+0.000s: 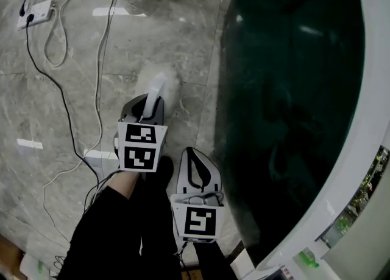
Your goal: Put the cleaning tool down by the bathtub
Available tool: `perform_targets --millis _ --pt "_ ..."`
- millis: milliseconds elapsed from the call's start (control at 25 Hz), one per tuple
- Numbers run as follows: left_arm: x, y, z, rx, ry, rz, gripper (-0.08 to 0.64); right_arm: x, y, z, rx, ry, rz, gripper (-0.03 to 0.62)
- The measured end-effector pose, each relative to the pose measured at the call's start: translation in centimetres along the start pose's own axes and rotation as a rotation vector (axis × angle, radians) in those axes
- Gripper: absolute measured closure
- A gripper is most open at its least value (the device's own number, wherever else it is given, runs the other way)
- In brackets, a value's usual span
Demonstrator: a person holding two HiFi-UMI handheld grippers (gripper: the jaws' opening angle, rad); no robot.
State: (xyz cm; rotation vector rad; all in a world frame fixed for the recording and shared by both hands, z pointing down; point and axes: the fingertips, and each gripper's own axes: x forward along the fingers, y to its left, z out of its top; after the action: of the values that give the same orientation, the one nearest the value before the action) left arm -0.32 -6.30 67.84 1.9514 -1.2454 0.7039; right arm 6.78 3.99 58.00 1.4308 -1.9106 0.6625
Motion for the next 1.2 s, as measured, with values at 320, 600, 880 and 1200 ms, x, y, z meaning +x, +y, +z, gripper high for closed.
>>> perform_targets --millis 320,600,880,1200 --pt "4.2 0.4 -1.9 -0.016 0.032 0.000 0.466 3.4 -1.5 -1.3 -0.013 0.021 -0.006 0.592" --pt "6.6 0.1 -3.7 -0.023 0.060 -0.004 0.466 6.6 -1.7 -3.2 -0.041 0.094 0.018 0.592" --pt "8.6 0.5 -5.5 -0.014 0.117 -0.001 0.466 10.8 -1.7 -4.1 -0.034 0.166 0.026 0.592" --pt "10.4 0.6 -5.8 -0.028 0.123 0.004 0.466 12.7 -3.7 -6.3 -0.025 0.230 0.020 0.592"
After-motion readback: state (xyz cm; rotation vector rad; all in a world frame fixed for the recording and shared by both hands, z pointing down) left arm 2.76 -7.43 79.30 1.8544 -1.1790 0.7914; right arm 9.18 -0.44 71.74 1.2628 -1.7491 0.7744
